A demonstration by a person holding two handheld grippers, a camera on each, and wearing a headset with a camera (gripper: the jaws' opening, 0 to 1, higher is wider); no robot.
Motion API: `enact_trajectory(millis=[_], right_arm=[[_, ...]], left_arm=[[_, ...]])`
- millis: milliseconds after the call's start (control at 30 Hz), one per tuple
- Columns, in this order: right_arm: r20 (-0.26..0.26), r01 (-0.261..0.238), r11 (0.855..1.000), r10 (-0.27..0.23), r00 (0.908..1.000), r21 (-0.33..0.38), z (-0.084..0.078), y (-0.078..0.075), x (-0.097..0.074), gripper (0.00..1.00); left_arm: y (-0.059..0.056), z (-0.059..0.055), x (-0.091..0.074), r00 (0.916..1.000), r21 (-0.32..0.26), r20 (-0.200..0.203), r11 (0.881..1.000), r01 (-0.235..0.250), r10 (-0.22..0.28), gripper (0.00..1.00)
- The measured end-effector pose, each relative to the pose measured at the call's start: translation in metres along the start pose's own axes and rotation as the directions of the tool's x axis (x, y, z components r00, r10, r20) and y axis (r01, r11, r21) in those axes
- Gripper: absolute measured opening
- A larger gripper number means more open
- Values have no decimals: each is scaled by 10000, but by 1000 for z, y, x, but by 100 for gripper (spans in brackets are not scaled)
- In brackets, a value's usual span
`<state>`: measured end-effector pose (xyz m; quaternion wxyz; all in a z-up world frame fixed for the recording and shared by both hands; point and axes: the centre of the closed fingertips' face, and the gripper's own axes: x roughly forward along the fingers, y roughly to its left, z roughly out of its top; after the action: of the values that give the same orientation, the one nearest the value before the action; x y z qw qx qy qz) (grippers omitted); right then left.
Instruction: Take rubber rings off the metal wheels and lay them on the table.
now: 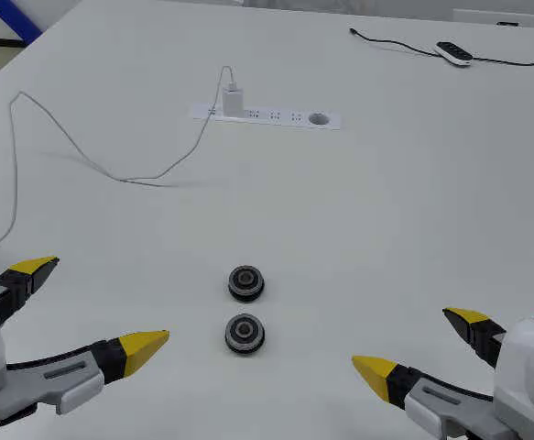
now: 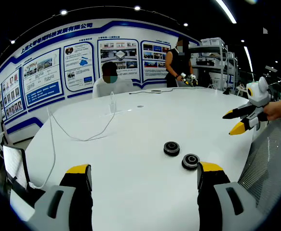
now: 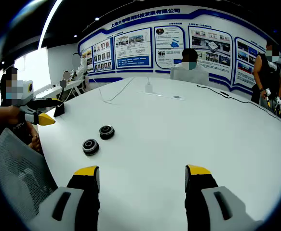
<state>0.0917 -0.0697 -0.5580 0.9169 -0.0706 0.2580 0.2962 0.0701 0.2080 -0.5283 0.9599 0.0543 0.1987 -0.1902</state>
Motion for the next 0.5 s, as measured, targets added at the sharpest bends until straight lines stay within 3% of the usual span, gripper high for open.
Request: enact_trajectory(millis=[500], right_arm=[[34,-54,9998,53,10000,196,-1,-1,0,72]], left_arm=[[-4,4,2,9999,53,19,9999,112,-112,91]])
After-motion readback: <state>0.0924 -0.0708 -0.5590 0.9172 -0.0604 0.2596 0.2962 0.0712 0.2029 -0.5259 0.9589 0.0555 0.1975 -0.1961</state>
